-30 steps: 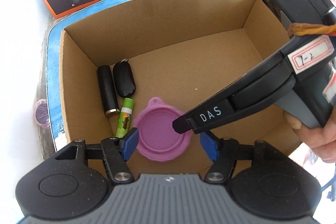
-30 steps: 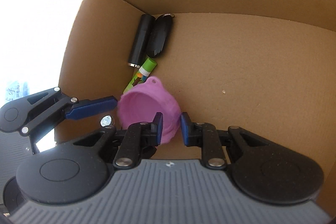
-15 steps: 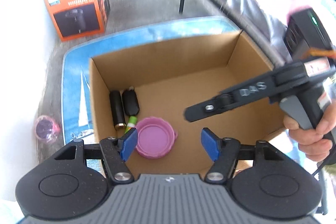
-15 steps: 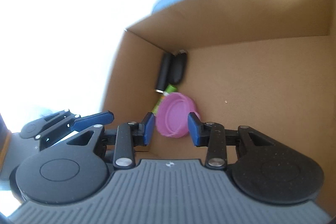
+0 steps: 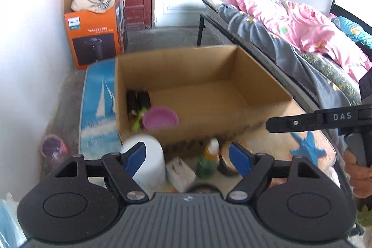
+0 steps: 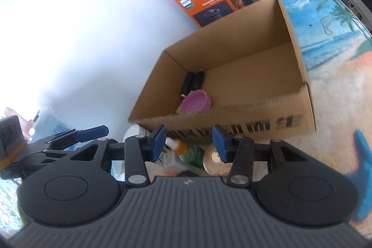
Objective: Organize rigid objects
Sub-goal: 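Move the right tool back to the black tape roll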
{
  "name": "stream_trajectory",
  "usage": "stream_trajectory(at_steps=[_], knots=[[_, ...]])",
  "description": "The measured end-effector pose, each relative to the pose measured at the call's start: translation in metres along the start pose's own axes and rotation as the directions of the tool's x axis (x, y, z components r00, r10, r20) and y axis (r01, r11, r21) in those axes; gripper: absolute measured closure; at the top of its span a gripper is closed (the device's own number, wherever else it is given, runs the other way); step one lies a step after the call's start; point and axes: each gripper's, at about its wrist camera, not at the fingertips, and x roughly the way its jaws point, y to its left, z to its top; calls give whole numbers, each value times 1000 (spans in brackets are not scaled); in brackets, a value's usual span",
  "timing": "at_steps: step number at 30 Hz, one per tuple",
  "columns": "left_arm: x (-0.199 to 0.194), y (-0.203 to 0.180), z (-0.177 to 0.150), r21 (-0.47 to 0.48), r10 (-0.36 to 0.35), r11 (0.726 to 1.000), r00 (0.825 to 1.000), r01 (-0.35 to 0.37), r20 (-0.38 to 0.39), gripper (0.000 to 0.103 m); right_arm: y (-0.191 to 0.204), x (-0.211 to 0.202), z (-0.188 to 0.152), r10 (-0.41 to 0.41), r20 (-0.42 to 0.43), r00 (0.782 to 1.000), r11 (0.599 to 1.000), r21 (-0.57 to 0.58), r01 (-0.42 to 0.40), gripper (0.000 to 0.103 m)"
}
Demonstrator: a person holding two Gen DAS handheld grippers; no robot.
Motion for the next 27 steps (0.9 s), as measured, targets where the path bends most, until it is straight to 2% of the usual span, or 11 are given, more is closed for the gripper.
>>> stream_trajectory(at_steps=[4,6,12,17,20,24,26,27], knots=[[12,-13,-34,20,-10,1000,999,11,-37,22,11,15,-39,-22,-38,999,999,-40,20,59],[20,-21,-51,41,10,999,999,-8,-53,22,21,24,-51,-47,-52,998,996,-84,42,59],[52,-33,-90,100,41,995,994,-31,-98,22,45,54,-65,-135,-94,986,971,-212,112,59],[64,-35,-98,142,61,989,994,-48,-89,23,47,76,-68,-179,-120,976,957,-251,145,59],[69,-34,-100,144,56,989,995,-43,-88,31,48,87,-68,-185,-136,973,955,-258,146,59],[72,-32,-99,133,35,991,996,-24,-85,34,48,96,-69,-194,-149,970,955,-256,152,59],[74,-32,-99,125,31,992,996,-20,-84,42,47,100,-69,-193,-154,969,956,-253,150,62],[74,-32,-99,125,34,992,996,-24,-80,43,47,103,-70,-193,-154,969,956,-253,150,64]])
